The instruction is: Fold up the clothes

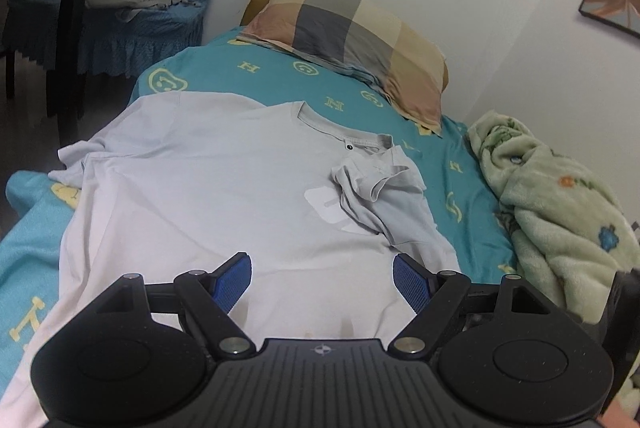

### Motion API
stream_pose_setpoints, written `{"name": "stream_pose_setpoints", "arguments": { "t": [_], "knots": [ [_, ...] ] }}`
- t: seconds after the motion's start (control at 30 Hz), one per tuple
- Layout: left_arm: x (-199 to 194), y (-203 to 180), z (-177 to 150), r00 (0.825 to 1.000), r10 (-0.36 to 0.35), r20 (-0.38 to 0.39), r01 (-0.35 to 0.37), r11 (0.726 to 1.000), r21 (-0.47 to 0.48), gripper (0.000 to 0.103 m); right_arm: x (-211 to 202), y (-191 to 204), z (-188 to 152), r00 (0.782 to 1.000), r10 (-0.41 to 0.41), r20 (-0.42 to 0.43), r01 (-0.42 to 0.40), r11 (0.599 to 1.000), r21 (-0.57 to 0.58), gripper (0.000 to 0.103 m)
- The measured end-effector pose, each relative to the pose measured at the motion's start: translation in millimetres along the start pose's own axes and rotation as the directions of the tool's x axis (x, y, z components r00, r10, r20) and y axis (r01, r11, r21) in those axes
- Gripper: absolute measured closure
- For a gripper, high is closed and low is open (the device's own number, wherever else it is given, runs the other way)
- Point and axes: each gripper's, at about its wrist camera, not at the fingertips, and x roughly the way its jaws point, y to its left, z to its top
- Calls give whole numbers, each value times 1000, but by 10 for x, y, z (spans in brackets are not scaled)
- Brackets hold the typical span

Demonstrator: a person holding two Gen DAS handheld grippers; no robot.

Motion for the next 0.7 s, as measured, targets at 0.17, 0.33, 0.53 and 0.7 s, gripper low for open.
{"name": "stream_pose_setpoints", "arguments": {
  "t": [0.17, 0.33, 0.53, 0.7],
  "knots": [
    [71, 25, 80, 999, -28, -26, 27, 999, -47, 23, 72, 83, -68, 996, 6, -90, -5, 1000, 14, 89],
    [538, -221, 410, 997, -64, -49, 64, 998, -10, 23, -148, -255, 125, 999, -44, -5, 44, 976, 214, 88],
    [1492, -863, 659, 996, -60, -72, 73, 978, 196, 21, -394, -656, 174, 980, -182, 87, 141, 927, 348, 87],
    [2177, -1149, 638, 994, 24, -103, 13, 939, 344, 31, -252, -840, 155, 978, -175, 113, 122, 921, 369, 87]
  ]
}}
